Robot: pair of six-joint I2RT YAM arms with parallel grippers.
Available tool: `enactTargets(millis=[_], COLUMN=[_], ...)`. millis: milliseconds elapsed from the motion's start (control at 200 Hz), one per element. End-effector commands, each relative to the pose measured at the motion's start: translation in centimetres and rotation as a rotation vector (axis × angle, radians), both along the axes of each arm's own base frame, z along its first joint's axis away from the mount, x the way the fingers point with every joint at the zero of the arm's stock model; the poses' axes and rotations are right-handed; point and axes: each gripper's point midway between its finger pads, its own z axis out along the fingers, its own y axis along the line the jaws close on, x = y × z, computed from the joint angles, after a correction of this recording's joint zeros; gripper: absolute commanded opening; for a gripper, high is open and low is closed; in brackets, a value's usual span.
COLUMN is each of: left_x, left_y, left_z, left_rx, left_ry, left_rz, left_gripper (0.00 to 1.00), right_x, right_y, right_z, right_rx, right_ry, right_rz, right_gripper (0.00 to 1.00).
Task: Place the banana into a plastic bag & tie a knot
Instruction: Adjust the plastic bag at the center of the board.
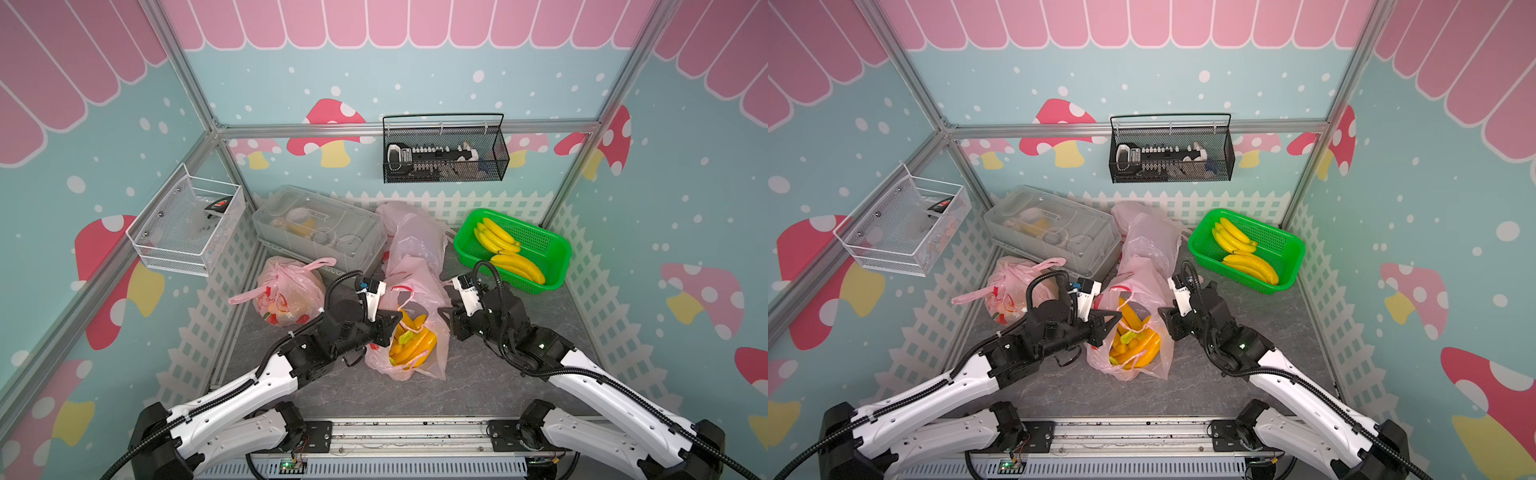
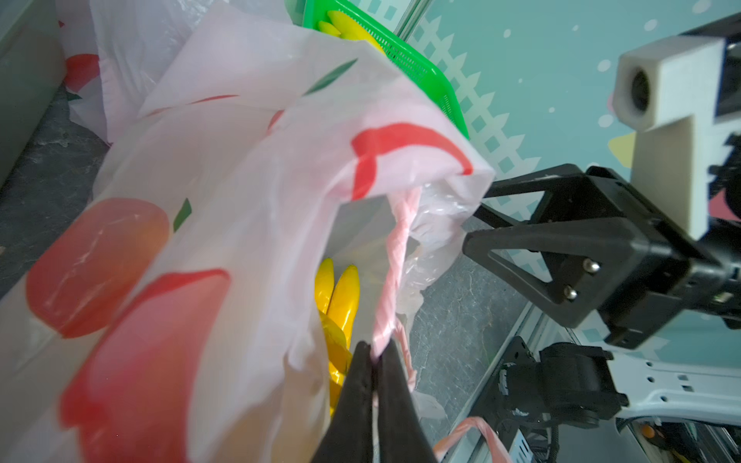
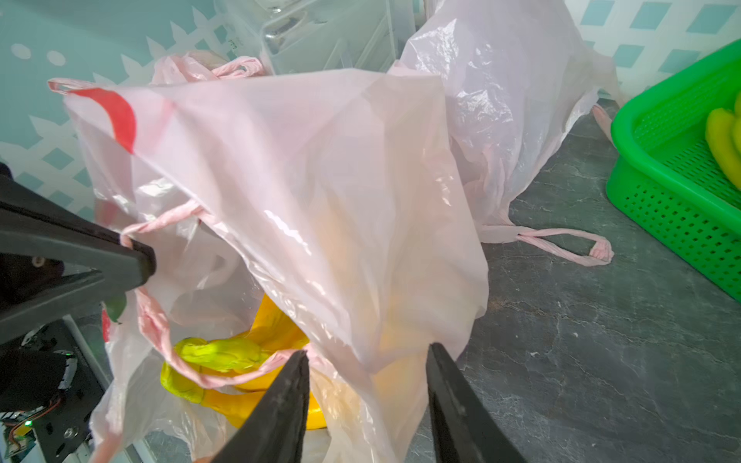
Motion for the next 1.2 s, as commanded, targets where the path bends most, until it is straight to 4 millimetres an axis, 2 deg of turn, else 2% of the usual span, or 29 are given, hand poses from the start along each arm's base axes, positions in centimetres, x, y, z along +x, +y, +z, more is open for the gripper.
enactTargets(millis=[0, 145, 220, 360, 445, 615, 891, 996, 1196], left_x=[-0.8, -0.3, -0.1, 0.0, -0.1, -0.3, -0.7, -0.9, -1.2], left_y=[0.6, 0.2, -0.3, -1.4, -2.1, -2.8, -4.2, -4.4, -4.0], left_z=[1.4, 2.4, 3.0, 3.8, 4.2, 4.3, 4.6, 4.9, 4.7], left_rx=[-0.01, -0.041, -0.055, -0.084, -0.108, -0.114, -0.12, -0.127, -0.114], left_ry=[0.032, 0.038, 0.036, 0.042, 0.04, 0.034, 0.026, 0.019, 0.013], left_rz=[-0.008, -0.011, -0.023, -0.059, -0.083, -0.098, -0.134, -0.144, -0.142], left_gripper=[0.0, 0.0, 0.0, 0.0, 0.0, 0.0, 0.0, 0.0, 0.0], right_x=[-1.0, -2.8, -4.3, -6.0, -5.9, -5.5, -5.3, -4.9, -4.3], right_y=[-0.4, 0.1, 1.4, 4.2, 5.5, 7.0, 8.5, 8.7, 8.2], right_z=[2.6, 4.5, 5.4, 5.3, 5.3, 4.9, 4.2, 3.4, 4.0], right_rx=[-0.089, -0.08, -0.038, -0.016, 0.009, 0.026, 0.031, 0.005, -0.001], right_ry=[-0.174, -0.26, -0.292, -0.274, -0.249, -0.222, -0.183, -0.164, -0.168], right_rz=[0.091, 0.18, 0.266, 0.383, 0.4, 0.414, 0.445, 0.431, 0.384], right_gripper=[0.52, 0.53, 0.51, 0.45, 0.42, 0.38, 0.3, 0.23, 0.01])
